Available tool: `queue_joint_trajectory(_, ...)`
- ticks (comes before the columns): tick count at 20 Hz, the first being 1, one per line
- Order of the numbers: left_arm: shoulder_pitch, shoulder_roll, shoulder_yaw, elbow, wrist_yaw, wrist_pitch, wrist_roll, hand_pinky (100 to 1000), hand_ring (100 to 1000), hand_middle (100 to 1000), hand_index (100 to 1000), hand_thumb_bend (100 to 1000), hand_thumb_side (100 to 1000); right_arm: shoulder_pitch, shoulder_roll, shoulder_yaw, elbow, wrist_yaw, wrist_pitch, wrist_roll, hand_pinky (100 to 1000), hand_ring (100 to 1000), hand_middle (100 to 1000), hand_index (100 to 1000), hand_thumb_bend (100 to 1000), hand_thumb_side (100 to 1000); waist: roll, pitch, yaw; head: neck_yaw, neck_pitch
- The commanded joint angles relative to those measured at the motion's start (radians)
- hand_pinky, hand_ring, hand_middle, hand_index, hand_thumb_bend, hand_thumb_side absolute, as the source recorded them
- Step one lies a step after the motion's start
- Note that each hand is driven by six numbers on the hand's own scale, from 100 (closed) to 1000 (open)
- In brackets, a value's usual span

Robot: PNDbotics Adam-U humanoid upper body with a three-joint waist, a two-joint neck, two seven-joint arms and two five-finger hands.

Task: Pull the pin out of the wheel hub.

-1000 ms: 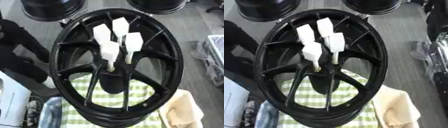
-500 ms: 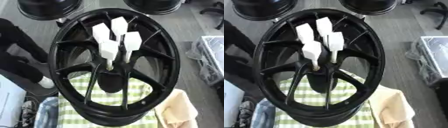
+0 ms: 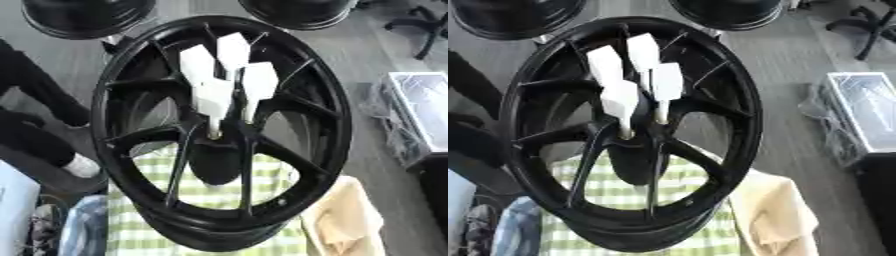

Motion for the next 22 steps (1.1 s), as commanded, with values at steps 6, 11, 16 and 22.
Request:
queue_joint_trajectory(6, -0.007, 0.039, 0.016, -0.008, -0.001, -0.004, 0.008, 730, 704, 769, 791, 271, 802, -0.023, 0.046, 0.074, -0.198, 0.218, -0.069, 0.335, 805, 792, 767, 868, 100, 566, -0.001, -0.021, -0.005, 0.014, 0.006)
queue_joint_trajectory(11, -0.007, 0.042, 0.019, -0.008, -0.001, -0.004, 0.009, 731, 704, 769, 790, 270, 803, -0.014, 0.065, 0.100, -0.208, 0.319, -0.152, 0.452, 757, 759, 737, 844, 100, 567, 0.000, -0.020, -0.010, 0.020, 0.006)
queue_joint_trajectory(16, -0.007, 0.044, 0.021, -0.009, -0.002, -0.005, 0.011, 731, 703, 769, 789, 271, 802, 0.025, 0.078, 0.127, -0.208, 0.379, -0.140, 0.484, 775, 786, 759, 861, 100, 587, -0.001, -0.018, -0.011, 0.028, 0.006)
queue_joint_trajectory(22, -0.011, 0.043, 0.025, -0.008, -0.002, -0.005, 0.014, 731, 702, 768, 788, 271, 801, 0.063, 0.088, 0.151, -0.208, 0.417, -0.104, 0.494, 780, 783, 759, 860, 100, 561, -0.002, -0.014, -0.007, 0.031, 0.006)
